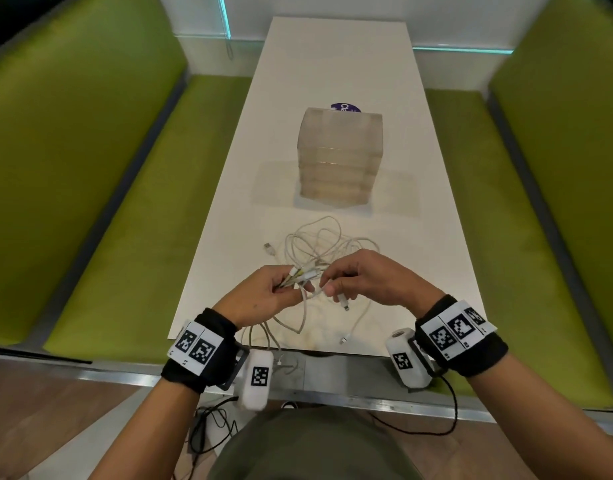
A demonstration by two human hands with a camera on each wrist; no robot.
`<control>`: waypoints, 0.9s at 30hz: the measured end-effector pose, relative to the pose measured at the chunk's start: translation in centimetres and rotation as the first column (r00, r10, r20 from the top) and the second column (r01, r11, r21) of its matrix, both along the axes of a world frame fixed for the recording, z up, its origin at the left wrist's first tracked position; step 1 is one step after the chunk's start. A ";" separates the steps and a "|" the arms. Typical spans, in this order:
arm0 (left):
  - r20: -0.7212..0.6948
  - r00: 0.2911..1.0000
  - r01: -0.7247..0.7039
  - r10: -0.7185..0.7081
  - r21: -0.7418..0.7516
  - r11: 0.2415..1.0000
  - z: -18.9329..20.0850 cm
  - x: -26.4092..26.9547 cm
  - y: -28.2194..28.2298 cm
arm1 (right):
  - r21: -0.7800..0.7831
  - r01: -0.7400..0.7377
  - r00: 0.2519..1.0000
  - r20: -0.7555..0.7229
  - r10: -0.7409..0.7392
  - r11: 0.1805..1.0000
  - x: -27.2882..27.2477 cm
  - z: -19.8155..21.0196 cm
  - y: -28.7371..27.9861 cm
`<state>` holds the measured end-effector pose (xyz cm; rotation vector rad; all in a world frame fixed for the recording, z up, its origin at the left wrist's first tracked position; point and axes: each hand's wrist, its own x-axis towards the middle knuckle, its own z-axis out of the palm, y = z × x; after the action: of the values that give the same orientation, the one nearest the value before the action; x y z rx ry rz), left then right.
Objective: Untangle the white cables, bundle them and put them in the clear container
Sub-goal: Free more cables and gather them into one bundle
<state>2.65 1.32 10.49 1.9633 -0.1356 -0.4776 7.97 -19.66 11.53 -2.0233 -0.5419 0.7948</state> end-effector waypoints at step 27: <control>-0.012 0.916 -0.377 0.401 -0.366 0.851 0.0 0.8 2.0 | -0.177 -0.467 0.850 -0.361 0.384 0.867 -5.1 -4.9 2.0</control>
<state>3.45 3.32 10.47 1.5853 0.1286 -0.1074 2.89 -17.64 6.66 -1.9699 -0.7481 1.5049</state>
